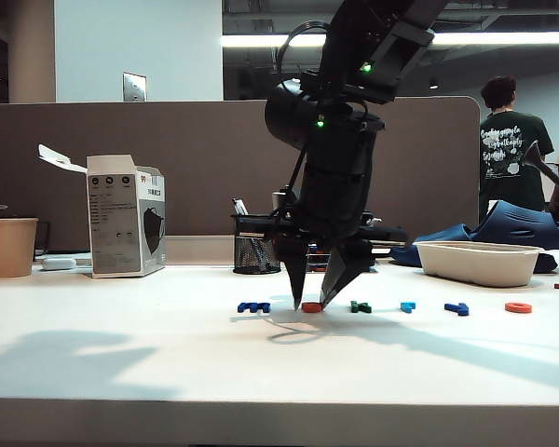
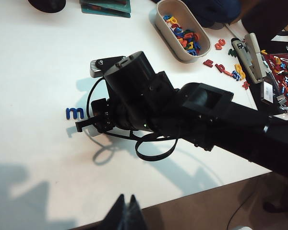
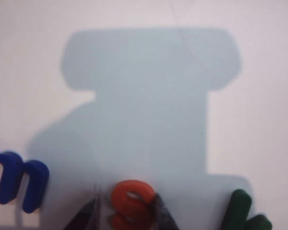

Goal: Select the appropriate letters from the row of letter magnets placed on the table to arrange into the word "sky".

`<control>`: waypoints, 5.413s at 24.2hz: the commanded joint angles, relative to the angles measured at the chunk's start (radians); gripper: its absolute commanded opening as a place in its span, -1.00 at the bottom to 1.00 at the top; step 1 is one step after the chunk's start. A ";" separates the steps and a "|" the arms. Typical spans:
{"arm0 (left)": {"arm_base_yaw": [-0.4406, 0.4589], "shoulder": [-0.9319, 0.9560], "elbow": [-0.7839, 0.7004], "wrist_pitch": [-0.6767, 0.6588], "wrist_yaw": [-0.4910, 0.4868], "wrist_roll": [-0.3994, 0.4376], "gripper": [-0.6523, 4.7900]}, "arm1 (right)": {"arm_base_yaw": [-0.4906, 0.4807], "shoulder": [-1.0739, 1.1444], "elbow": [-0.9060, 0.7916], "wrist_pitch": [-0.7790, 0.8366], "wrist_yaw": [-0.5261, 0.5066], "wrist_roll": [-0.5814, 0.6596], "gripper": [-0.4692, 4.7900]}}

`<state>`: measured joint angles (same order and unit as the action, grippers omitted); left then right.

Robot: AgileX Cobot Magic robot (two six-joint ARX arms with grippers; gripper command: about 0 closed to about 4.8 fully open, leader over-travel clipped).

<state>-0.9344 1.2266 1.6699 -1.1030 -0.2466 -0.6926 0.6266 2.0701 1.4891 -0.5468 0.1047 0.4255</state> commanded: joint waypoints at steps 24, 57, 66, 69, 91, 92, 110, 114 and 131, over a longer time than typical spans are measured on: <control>0.000 -0.003 0.003 0.005 -0.003 0.005 -0.78 | 0.003 0.032 -0.020 -0.048 -0.024 0.005 -0.55; 0.001 -0.003 0.003 0.005 -0.003 0.004 -0.78 | 0.125 -0.051 -0.021 -0.256 -0.027 0.101 -0.55; 0.000 -0.003 0.003 0.005 -0.003 0.004 -0.78 | 0.151 -0.050 -0.021 -0.290 0.005 0.161 -0.55; 0.000 -0.003 0.003 0.005 -0.003 0.004 -0.78 | 0.151 -0.050 -0.021 -0.291 0.005 0.160 -0.55; 0.000 -0.003 0.003 0.005 -0.003 0.004 -0.78 | 0.150 -0.075 -0.019 -0.312 0.006 0.149 -0.12; 0.000 -0.003 0.003 0.005 -0.003 0.004 -0.78 | 0.150 -0.080 -0.018 -0.313 0.006 0.150 -0.12; 0.000 -0.003 0.003 0.005 -0.003 0.004 -0.78 | -0.064 -0.092 0.153 -0.288 0.076 0.031 -0.14; 0.000 -0.003 0.003 0.005 -0.003 0.004 -0.78 | -0.071 -0.062 0.153 -0.268 0.067 0.071 -0.14; 0.000 -0.003 0.003 0.005 -0.003 0.004 -0.78 | -0.098 0.037 0.153 -0.264 0.023 0.101 -0.15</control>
<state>-0.9344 1.2266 1.6699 -1.1030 -0.2466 -0.6926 0.5320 2.1052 1.6398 -0.8181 0.1314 0.5186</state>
